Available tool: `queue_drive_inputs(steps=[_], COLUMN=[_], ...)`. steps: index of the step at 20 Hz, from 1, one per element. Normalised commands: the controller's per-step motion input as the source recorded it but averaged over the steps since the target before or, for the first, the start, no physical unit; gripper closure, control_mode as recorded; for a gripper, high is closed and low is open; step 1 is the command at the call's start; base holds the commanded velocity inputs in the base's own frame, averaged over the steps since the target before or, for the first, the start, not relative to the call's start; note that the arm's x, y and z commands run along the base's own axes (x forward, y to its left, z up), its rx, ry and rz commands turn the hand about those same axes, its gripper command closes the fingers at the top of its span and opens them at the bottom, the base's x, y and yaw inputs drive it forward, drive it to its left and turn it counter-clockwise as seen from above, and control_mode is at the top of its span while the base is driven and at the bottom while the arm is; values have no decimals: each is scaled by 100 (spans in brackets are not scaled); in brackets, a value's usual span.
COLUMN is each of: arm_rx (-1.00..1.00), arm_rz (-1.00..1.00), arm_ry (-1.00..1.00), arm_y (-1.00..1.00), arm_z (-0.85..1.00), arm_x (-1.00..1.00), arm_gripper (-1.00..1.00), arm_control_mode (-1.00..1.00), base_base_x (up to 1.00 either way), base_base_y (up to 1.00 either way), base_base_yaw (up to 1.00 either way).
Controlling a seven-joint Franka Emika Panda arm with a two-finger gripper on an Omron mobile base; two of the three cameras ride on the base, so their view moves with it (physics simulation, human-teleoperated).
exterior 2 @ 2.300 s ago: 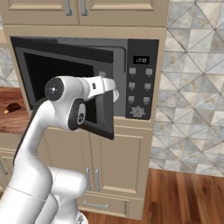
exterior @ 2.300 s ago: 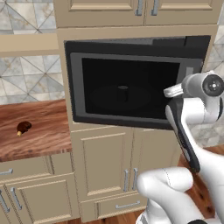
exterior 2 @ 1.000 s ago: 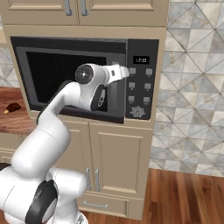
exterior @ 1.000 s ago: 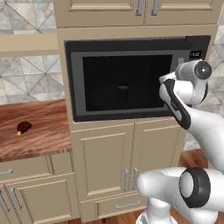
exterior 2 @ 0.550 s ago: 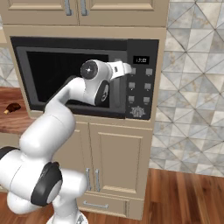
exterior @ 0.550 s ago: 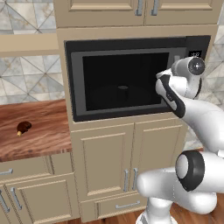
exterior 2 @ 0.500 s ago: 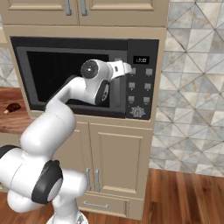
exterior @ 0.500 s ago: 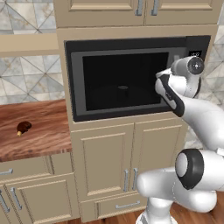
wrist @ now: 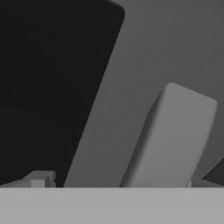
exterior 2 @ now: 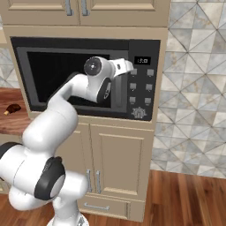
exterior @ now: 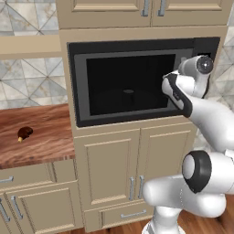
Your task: Pick the mug from the counter and place it inside the microwave. Then close the microwave.
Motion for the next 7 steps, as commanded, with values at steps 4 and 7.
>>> queue_drive_inputs(steps=[4, 7], arm_rx=[0, 0], arm_rz=[0, 0], arm_ry=[0, 0], arm_y=[-5, -5], arm_z=[0, -5], arm_x=[38, 20], arm_gripper=[-100, -100], arm_control_mode=[-100, -100], base_base_x=[0, 0], base_base_y=[0, 0], base_base_yaw=[0, 0])
